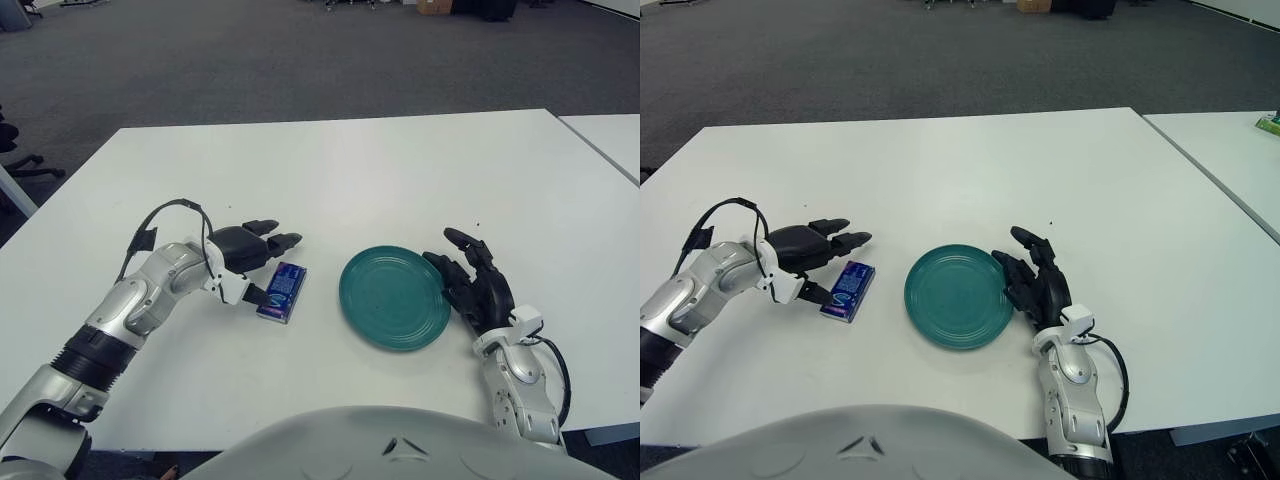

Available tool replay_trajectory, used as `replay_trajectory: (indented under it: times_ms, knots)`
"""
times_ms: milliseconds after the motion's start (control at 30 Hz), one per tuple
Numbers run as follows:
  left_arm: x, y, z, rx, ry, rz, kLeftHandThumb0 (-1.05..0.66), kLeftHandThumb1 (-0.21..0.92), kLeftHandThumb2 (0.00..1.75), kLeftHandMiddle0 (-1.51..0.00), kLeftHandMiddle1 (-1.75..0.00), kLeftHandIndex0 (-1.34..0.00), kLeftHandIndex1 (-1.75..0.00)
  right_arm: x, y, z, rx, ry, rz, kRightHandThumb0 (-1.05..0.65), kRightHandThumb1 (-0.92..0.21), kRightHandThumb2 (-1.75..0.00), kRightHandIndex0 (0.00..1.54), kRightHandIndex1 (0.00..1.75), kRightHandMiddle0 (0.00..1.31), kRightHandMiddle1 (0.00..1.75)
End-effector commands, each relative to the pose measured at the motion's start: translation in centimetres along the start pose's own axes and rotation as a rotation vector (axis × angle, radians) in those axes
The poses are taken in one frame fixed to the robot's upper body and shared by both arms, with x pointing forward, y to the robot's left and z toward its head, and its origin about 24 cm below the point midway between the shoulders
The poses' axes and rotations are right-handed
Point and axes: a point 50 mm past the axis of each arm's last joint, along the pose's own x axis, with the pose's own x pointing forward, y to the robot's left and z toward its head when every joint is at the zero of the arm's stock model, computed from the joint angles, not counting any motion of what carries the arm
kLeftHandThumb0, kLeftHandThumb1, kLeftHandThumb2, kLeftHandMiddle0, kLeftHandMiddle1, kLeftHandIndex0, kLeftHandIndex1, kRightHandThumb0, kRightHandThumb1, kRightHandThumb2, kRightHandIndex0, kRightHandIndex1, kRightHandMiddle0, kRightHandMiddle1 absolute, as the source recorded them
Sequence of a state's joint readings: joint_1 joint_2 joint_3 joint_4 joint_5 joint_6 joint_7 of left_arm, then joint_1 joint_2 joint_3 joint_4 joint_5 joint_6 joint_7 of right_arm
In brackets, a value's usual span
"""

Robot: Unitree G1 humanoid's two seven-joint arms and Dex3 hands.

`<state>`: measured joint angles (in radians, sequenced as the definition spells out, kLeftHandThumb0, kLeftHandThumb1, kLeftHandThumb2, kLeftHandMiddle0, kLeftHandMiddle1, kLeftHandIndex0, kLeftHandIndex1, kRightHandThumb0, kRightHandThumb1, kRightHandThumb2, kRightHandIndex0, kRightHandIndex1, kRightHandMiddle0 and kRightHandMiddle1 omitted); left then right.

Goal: Put the gum into the plate.

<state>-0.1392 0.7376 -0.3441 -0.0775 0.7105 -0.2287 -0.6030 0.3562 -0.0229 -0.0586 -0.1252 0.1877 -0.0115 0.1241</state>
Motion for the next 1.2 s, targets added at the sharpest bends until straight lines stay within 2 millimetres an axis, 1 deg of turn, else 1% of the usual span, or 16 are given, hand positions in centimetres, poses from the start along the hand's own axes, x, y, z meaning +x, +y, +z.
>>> replay_trajectory:
  times_ms: [0,233,500,1167]
  knots:
    - [-0.2,-0.3,0.0,-0.008,0.010,-0.022,-1.05,0.92,0.50,0.00,0.00,0.00,0.00,-1.4,-0.3,-3.6,0.047,0.219,-0.042,-0.47,-0.92,-0.61,0.45,0.51,0.00,0.78]
    - [-0.4,-0.5,0.2,-0.017,0.004,-0.055,-1.05,0.92,0.47,0.00,0.00,0.00,0.00,-1.4,-0.2,-3.6,0.040,0.217,-0.040,-0.47,-0.92,-0.60,0.46,0.51,0.00,0.79]
    - [-0.9,-0.5,0.4,-0.021,-0.004,-0.080,-1.05,0.92,0.43,0.00,0.00,0.00,0.00,-1.4,-0.2,-3.6,0.049,0.219,-0.038,-0.48,-0.92,-0.60,0.45,0.50,0.00,0.77]
    - [-1.3,-0.7,0.5,-0.026,-0.019,-0.109,-1.05,0.92,0.41,0.00,0.00,0.00,0.00,-1.4,-0.1,-3.7,0.054,0.210,-0.043,-0.47,-0.92,-0.63,0.47,0.50,0.00,0.79]
